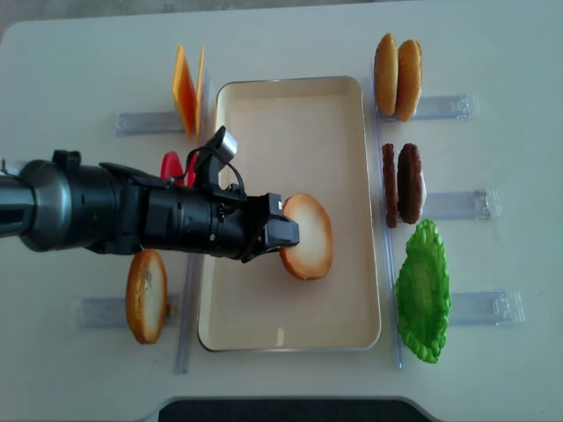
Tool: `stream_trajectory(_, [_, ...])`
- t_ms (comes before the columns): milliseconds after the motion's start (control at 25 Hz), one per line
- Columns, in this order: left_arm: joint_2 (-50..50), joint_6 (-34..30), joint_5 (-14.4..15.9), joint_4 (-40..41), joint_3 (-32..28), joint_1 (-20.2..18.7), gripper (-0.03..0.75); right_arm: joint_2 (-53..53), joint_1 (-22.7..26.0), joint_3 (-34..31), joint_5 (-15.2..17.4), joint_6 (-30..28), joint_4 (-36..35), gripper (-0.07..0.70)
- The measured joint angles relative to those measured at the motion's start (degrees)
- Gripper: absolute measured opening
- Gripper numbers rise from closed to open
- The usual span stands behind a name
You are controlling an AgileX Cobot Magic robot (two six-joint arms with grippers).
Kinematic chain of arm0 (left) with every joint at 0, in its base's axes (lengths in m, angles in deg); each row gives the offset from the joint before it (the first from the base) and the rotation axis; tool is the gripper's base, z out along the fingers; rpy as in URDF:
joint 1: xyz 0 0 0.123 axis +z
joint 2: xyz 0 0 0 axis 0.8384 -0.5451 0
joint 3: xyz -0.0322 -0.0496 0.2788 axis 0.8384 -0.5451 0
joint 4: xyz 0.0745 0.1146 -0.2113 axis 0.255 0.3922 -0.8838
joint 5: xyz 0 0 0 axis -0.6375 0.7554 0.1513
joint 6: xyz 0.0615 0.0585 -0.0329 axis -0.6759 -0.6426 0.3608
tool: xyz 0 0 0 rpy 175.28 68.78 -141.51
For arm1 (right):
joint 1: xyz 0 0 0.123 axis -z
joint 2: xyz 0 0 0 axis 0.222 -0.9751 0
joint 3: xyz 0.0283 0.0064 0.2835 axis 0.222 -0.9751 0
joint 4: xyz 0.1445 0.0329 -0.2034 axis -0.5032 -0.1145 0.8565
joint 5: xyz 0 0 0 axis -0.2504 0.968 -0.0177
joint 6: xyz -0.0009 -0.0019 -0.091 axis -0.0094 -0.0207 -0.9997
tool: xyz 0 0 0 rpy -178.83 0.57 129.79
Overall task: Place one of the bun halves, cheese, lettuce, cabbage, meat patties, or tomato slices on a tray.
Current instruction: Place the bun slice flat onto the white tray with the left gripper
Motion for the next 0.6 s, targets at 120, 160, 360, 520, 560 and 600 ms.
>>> stream_trajectory(120, [-0.1,-0.1,-0.1,-0.1,0.0,0.0,0.12,0.0,0.0,0.0,0.0,0.0,0.0,0.235])
stream_trajectory(160, [-0.1,0.0,-0.5,-0.1,0.0,0.0,0.12,0.0,0.0,0.0,0.0,0.0,0.0,0.235])
stream_trajectory(360, [-0.1,4.3,-1.9,3.4,0.0,0.0,0.154,0.0,0.0,0.0,0.0,0.0,0.0,0.235])
stream_trajectory(520, [-0.1,9.0,-1.9,8.0,0.1,0.0,0.341,0.0,0.0,0.0,0.0,0.0,0.0,0.235])
stream_trajectory(560, [-0.1,10.3,-1.9,9.3,0.1,0.0,0.403,0.0,0.0,0.0,0.0,0.0,0.0,0.235])
stream_trajectory(600, [-0.1,11.6,-1.9,10.9,0.1,0.0,0.459,0.0,0.0,0.0,0.0,0.0,0.0,0.235])
